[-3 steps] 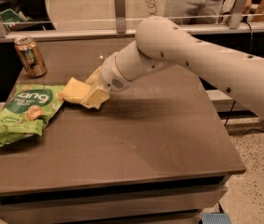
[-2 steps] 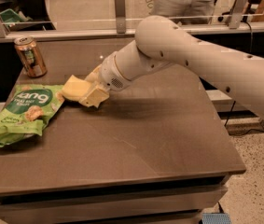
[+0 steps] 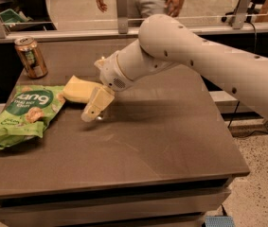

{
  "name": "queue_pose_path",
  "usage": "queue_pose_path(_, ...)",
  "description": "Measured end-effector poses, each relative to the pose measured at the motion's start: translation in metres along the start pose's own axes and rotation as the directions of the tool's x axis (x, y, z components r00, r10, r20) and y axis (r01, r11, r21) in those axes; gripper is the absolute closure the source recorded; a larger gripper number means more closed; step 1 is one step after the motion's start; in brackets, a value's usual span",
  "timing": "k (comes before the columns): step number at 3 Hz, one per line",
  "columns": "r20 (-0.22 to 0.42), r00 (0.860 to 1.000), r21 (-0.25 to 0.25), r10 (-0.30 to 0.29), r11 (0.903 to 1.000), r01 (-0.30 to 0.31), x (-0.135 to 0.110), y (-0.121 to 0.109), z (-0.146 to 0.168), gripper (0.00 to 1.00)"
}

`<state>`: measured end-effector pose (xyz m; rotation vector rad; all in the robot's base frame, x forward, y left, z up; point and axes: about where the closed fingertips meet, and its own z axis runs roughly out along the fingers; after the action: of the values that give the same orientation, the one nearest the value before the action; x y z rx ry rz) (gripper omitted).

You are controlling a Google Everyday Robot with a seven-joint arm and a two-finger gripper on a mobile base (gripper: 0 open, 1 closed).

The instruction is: Move sponge near green rice chip bag

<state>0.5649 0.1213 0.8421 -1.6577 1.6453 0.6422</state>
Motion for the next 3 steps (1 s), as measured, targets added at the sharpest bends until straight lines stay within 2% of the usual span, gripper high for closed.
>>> queue_pose_path(1,0.034,0.999,0.036,0.024,0.9990,-0.025,0.006,0.002,-0.019,0.00)
queue_pose_path(2,0.094,0.994,0.114,0.046,0.9918,-0.057,0.017,0.004,-0.064,0.00)
queue_pose_path(3,0.133,0.990,0.201,0.037,0.9775,-0.064,0.032,0.006,-0.123,0.00)
